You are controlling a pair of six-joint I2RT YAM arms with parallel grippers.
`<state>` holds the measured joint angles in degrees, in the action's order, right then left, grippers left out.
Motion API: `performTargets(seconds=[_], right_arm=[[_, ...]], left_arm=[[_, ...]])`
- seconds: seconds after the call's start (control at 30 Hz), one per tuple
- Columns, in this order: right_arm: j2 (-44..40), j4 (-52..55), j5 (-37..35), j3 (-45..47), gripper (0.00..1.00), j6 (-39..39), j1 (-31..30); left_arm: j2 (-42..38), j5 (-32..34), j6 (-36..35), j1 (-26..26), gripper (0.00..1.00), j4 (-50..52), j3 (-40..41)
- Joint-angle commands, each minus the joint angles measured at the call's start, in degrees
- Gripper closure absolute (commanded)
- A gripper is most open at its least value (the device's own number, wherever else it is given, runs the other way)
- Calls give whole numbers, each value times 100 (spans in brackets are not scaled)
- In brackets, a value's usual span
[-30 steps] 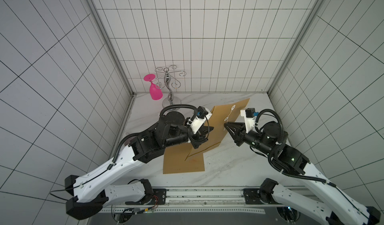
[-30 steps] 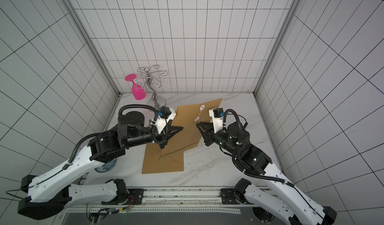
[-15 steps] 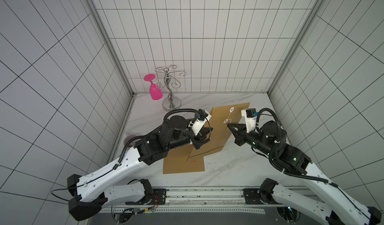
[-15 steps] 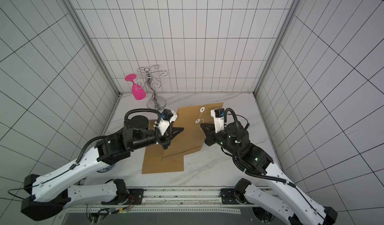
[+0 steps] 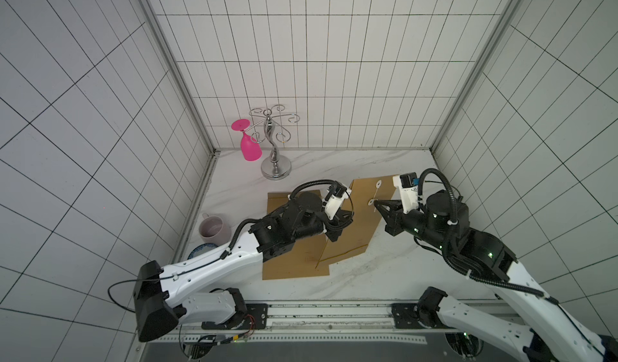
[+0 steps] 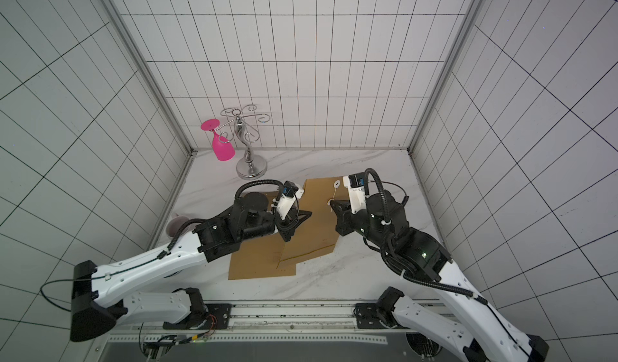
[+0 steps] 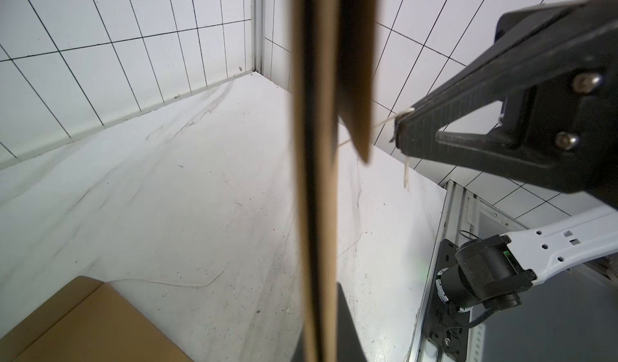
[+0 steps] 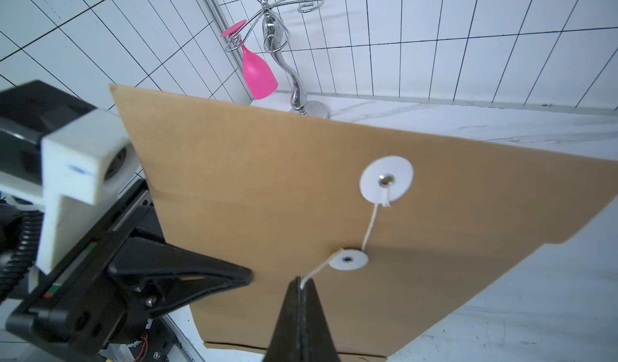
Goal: Open the file bag
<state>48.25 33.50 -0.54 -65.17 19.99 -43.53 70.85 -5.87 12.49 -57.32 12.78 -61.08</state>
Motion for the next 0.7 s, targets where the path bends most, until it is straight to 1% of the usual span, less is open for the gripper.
performTargets(seconds=[0.0,0.1,0.17,0.3,0.4,0.53,0.6,0.67], right_arm=[[171,65,498,-313,100,-122,-51],[133,-56,496,-16,100,74,-185],[89,-103,574,377,100,278,-204],[-308,-357,539,1334,100,706,-168],[-505,-277,441,1692,100,929,-19],[-582,49,147,1700,100,1018,466],[-547,250,59,1564,100,967,860],[-427,389,208,1429,100,858,1397]], left_arm=[[107,-145,441,57,100,-686,-35],[205,-290,738,211,100,-954,23],[218,-484,932,321,100,-1194,97],[149,-465,1020,352,100,-1197,87],[80,-532,1132,387,100,-1207,122],[-33,-587,1135,393,100,-1055,187],[-117,-533,1127,421,100,-972,273],[-217,-541,1188,511,100,-987,421]])
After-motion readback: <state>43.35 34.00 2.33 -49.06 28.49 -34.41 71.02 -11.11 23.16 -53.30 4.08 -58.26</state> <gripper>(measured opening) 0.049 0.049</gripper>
